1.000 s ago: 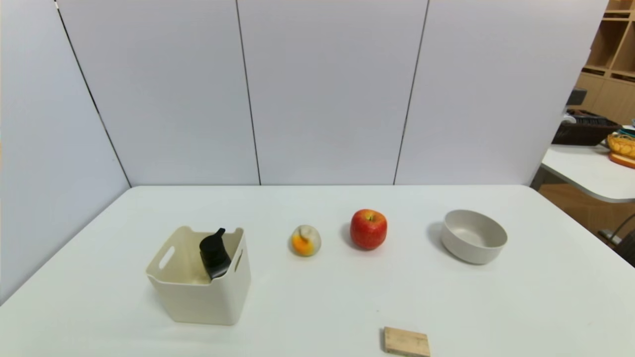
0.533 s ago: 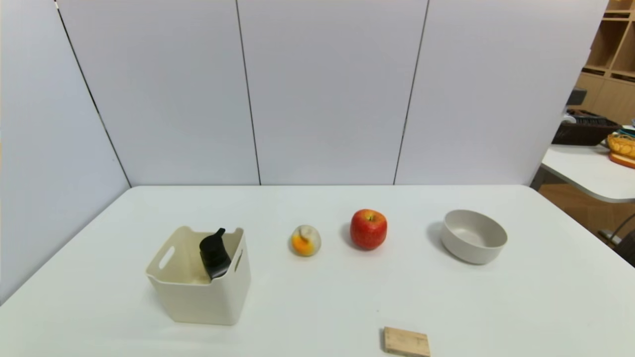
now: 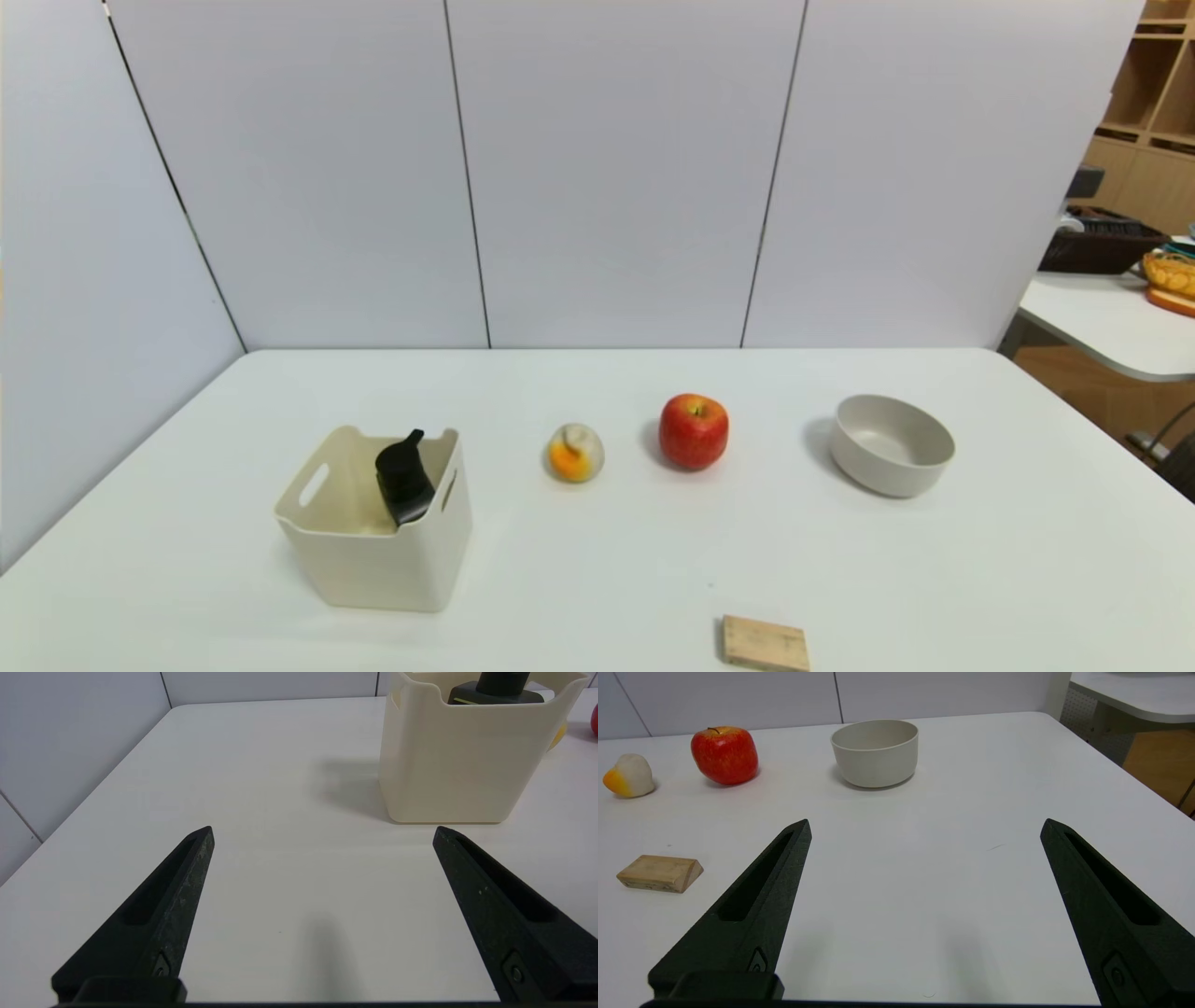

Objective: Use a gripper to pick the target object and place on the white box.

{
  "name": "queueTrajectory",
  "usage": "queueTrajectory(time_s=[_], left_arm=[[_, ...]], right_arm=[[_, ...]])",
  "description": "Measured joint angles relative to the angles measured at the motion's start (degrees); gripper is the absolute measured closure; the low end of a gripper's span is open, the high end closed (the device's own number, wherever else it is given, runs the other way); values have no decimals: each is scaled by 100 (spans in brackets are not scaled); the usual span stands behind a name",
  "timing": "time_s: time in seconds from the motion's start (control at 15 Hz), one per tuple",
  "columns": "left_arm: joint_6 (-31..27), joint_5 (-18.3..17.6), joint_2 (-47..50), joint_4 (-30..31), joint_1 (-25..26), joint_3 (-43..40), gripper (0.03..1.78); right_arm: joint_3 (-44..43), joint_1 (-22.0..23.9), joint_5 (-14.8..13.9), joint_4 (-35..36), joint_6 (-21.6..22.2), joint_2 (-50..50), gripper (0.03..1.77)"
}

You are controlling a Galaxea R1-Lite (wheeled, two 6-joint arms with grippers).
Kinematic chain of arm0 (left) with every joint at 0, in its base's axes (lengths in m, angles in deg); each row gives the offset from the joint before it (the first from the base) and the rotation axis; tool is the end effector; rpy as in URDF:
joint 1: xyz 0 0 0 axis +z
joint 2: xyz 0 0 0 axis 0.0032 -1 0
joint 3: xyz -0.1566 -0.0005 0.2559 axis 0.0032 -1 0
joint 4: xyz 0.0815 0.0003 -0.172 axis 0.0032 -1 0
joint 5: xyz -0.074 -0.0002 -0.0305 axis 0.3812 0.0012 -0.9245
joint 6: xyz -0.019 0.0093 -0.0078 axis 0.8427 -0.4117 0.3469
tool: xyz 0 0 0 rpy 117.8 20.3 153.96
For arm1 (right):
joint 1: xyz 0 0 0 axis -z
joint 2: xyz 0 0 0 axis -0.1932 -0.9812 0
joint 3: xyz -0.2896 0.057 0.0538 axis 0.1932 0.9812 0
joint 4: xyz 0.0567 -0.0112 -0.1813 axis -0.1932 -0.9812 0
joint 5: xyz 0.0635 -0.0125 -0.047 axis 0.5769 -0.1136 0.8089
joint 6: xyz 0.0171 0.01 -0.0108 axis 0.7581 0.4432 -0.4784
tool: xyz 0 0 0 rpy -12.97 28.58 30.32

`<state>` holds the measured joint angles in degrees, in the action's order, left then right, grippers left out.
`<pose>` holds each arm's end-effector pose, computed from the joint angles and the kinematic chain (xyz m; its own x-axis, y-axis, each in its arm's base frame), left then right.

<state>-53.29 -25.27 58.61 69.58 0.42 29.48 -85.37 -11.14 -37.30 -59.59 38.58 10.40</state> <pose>-0.0228 -0.0005 0.0754 1.0000 -0.0032 0.0014 0.0032 0.9999 0.0138 -0.0229 -0.0007 0.0757 0.9995 -0.0305 0.0030 0.0304 0.9984 0.0472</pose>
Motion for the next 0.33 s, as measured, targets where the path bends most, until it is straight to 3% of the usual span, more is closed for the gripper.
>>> queueTrajectory(time_s=[0.33], left_arm=[[0,2,0,0,-2,0,12]], right_arm=[[0,0,0,4,35,0,10]])
